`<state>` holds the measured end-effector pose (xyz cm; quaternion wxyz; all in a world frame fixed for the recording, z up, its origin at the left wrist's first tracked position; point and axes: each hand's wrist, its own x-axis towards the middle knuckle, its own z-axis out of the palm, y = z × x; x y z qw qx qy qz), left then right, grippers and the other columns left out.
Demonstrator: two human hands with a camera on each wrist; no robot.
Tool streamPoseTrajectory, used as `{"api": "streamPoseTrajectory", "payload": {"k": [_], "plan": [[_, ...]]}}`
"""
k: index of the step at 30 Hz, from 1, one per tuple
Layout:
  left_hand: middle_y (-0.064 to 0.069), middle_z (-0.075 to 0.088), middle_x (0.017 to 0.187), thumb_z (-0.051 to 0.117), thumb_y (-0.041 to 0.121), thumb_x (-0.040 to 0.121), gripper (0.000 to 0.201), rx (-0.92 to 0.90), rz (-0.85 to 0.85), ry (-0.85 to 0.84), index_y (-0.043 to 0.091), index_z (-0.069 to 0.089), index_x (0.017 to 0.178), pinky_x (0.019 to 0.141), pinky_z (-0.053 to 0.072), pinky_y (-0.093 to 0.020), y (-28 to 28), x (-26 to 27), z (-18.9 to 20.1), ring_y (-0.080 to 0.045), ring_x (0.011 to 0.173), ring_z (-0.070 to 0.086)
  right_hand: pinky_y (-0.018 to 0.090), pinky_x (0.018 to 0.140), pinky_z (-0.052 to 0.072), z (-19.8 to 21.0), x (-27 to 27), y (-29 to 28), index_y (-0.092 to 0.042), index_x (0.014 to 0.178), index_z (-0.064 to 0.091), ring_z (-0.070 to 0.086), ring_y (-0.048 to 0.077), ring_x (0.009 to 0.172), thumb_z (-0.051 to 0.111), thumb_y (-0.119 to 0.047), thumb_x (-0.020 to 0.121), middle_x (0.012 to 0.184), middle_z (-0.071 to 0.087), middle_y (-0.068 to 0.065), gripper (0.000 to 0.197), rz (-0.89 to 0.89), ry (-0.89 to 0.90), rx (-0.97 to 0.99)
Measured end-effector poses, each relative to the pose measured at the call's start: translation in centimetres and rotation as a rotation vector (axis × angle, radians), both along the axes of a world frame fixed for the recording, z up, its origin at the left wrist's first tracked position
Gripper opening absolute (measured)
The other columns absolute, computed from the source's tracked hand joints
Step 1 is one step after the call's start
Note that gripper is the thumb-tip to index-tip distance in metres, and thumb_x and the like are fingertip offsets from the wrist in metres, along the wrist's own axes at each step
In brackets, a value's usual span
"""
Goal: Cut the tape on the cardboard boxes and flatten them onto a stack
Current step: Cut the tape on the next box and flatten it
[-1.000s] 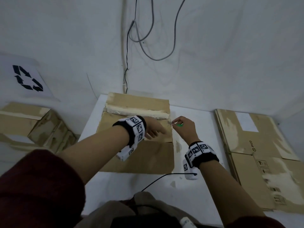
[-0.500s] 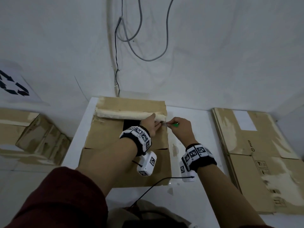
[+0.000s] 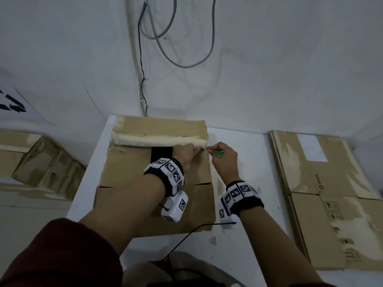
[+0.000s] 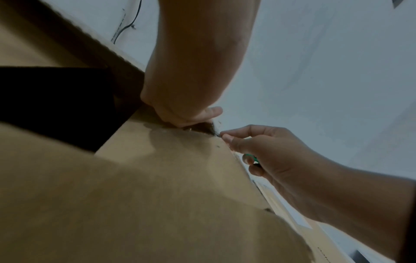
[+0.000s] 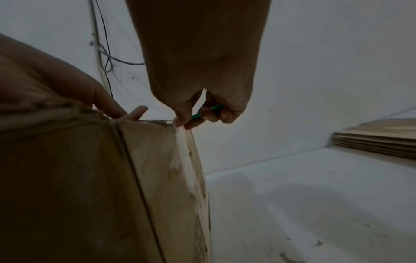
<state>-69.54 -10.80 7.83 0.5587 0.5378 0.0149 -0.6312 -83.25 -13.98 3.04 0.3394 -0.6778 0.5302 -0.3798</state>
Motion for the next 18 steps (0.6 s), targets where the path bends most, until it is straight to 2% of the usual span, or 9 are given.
{"api": "streamPoseTrajectory", "payload": {"k": [1,3,4,7,9,11,13,15,18], "plan": [[-0.002,0.049,0.075,0.049,0.001,0.097,0.026,-0.022,-0.016,-0.046,0.009,0.046,0.073,0.055,0.045,-0.009,-0.3,0.1,-0.4,0.008,0.047,0.056,0.005,0.073,0.044,-0.1,0.2,-0.1,-0.01,0.081,0.068,0.061,-0.01,0.081,0.067,-0.003,0.087,0.081,0.069,-0.013,0.009,-0.006,0.001,0.005],[-0.004,0.054,0.077,0.045,-0.006,0.095,0.023,-0.065,0.047,-0.033,0.006,0.049,0.076,0.063,0.05,-0.014,-0.7,0.1,-0.7,-0.004,0.061,0.06,0.013,0.075,0.047,-0.2,0.3,-0.3,-0.014,0.084,0.065,0.061,-0.006,0.083,0.065,-0.012,0.09,0.085,0.068,-0.016,0.006,-0.003,0.032,0.038],[-0.005,0.056,0.079,0.042,-0.008,0.094,0.022,-0.066,0.108,0.029,0.005,0.051,0.08,0.067,0.051,-0.018,-0.6,0.2,-0.7,-0.01,0.067,0.059,0.018,0.076,0.048,-0.2,0.1,-0.4,-0.016,0.087,0.064,0.061,-0.003,0.085,0.064,-0.017,0.092,0.087,0.068,-0.016,0.005,0.021,0.051,0.069],[-0.005,0.054,0.082,0.045,-0.001,0.097,0.01,-0.084,0.193,0.164,0.004,0.052,0.091,0.057,0.049,-0.01,-0.8,0.2,-1.2,-0.012,0.064,0.056,0.029,0.07,0.049,-0.2,-1.6,-0.3,-0.023,0.091,0.059,0.062,0.009,0.079,0.056,-0.029,0.097,0.087,0.066,-0.012,0.009,0.081,0.133,0.083],[-0.007,0.055,0.082,0.054,0.001,0.094,0.001,-0.085,0.196,0.224,0.001,0.054,0.094,0.05,0.048,-0.009,-0.5,0.4,-1.7,-0.015,0.055,0.062,0.029,0.061,0.047,0.0,-2.8,0.0,-0.022,0.093,0.057,0.059,0.009,0.067,0.052,-0.03,0.099,0.08,0.065,-0.008,0.011,0.026,0.123,0.052],[-0.011,0.06,0.086,0.062,0.0,0.089,0.006,-0.071,0.25,0.212,-0.001,0.058,0.092,0.051,0.053,-0.015,-0.2,0.7,-2.4,-0.014,0.064,0.065,0.024,0.059,0.044,0.4,-3.1,0.0,-0.018,0.093,0.057,0.055,0.005,0.061,0.053,-0.028,0.1,0.075,0.065,-0.005,0.013,-0.035,0.046,0.088],[-0.009,0.062,0.088,0.068,0.003,0.087,0.009,-0.074,0.166,0.224,0.0,0.059,0.088,0.054,0.054,-0.015,-0.1,0.6,-2.5,-0.013,0.072,0.062,0.02,0.051,0.039,0.9,-2.8,-0.4,-0.014,0.093,0.058,0.048,0.004,0.051,0.055,-0.029,0.099,0.075,0.066,-0.002,0.016,-0.058,-0.023,0.192],[-0.007,0.059,0.083,0.065,0.003,0.088,0.009,-0.082,0.085,0.205,0.002,0.059,0.082,0.053,0.053,-0.013,-0.1,0.4,-2.2,-0.012,0.07,0.057,0.021,0.044,0.035,1.3,-2.1,-0.9,-0.011,0.093,0.057,0.041,0.006,0.041,0.057,-0.029,0.098,0.075,0.066,0.001,0.019,-0.057,-0.096,0.297],[-0.007,0.053,0.077,0.058,-0.002,0.092,0.019,-0.089,0.059,0.16,0.003,0.054,0.074,0.05,0.051,-0.012,-0.1,0.4,-1.7,-0.012,0.068,0.051,0.02,0.042,0.033,1.6,-1.1,-1.5,-0.008,0.095,0.058,0.038,0.006,0.038,0.056,-0.027,0.098,0.075,0.066,0.001,0.019,-0.03,-0.104,0.357]]}}
